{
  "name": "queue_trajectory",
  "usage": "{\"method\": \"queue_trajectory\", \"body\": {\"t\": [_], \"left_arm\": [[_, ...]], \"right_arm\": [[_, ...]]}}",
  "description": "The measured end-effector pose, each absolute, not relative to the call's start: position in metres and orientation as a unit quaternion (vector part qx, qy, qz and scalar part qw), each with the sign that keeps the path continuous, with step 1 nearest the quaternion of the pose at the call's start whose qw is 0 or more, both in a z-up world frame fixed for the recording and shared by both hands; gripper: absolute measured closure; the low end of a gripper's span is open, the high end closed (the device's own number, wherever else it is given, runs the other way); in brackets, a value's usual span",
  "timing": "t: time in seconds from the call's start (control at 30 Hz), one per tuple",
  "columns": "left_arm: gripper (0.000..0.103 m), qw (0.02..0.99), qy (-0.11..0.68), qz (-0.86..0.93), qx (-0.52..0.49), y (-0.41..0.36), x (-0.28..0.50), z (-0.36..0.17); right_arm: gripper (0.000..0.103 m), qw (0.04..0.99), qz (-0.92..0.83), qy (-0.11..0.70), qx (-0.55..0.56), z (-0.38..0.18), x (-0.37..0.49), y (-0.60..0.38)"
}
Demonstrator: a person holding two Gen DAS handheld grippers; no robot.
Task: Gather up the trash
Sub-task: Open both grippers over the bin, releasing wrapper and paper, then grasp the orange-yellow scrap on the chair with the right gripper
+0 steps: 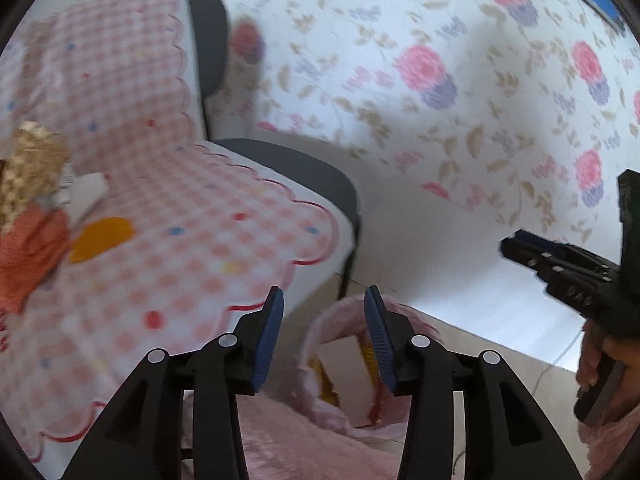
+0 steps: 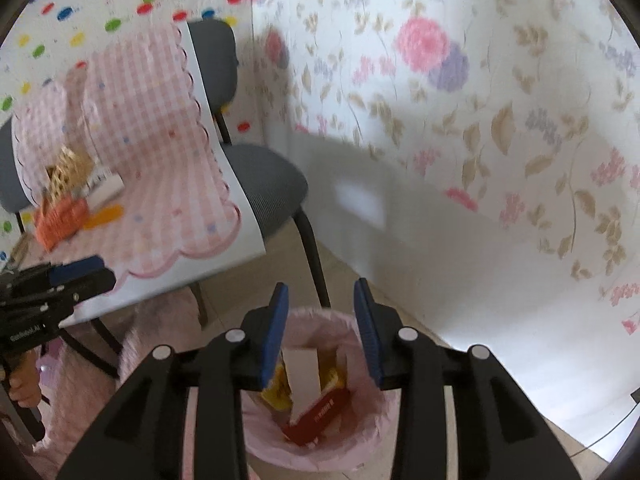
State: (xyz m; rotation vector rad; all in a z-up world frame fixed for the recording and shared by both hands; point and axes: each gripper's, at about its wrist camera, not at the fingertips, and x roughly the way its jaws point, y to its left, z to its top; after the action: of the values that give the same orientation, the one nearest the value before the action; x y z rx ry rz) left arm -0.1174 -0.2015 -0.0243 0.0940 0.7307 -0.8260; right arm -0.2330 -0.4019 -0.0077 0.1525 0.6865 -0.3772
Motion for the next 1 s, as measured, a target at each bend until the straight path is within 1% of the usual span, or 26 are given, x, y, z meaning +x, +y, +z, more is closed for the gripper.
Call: {"method": "queue_trajectory", "body": {"t": [0.17,0.3,0.5,0.57,0.73,0.8,0.83,0.87,0.9,0.97,1.0], "left_arm": [[0.057,0.867,0.343,-0.359,0.036,-0.17,-0.114,-0.013],[0.057,0.873,0.357,-0.33,0.027,-0.146,-0.108,-0.008],[0.056,0.896,0.351,-0.271,0.009,-0.1,-0.1,0.001],[0.05,0.902,0.351,-0.251,0.0,-0.082,-0.096,0.003],[0.045,0.917,0.347,-0.196,-0.019,-0.04,-0.083,0.013],[0.044,0.921,0.345,-0.178,-0.022,-0.026,-0.078,0.016],[0.041,0.924,0.344,-0.167,-0.023,-0.019,-0.075,0.017],[0.039,0.926,0.343,-0.156,-0.024,-0.013,-0.071,0.017],[0.038,0.928,0.342,-0.146,-0.025,-0.007,-0.068,0.017],[0.031,0.93,0.343,-0.132,-0.027,0.0,-0.063,0.015],[0.031,0.93,0.343,-0.127,-0.027,0.003,-0.06,0.012]], "right_arm": [[0.069,0.933,-0.156,0.317,0.071,0.011,-0.227,-0.383],[0.069,0.942,-0.116,0.308,0.057,0.021,-0.218,-0.358],[0.069,0.954,-0.047,0.295,0.03,0.036,-0.179,-0.312],[0.069,0.953,-0.035,0.299,0.025,0.038,-0.164,-0.302],[0.069,0.952,0.016,0.304,0.023,0.04,-0.129,-0.279],[0.062,0.951,0.036,0.307,0.026,0.04,-0.115,-0.271],[0.053,0.951,0.042,0.306,0.024,0.039,-0.109,-0.267],[0.047,0.951,0.045,0.304,0.021,0.039,-0.105,-0.263],[0.045,0.952,0.049,0.303,0.018,0.039,-0.101,-0.259],[0.04,0.951,0.067,0.3,0.013,0.038,-0.091,-0.25],[0.039,0.95,0.075,0.302,0.011,0.036,-0.083,-0.245]]}}
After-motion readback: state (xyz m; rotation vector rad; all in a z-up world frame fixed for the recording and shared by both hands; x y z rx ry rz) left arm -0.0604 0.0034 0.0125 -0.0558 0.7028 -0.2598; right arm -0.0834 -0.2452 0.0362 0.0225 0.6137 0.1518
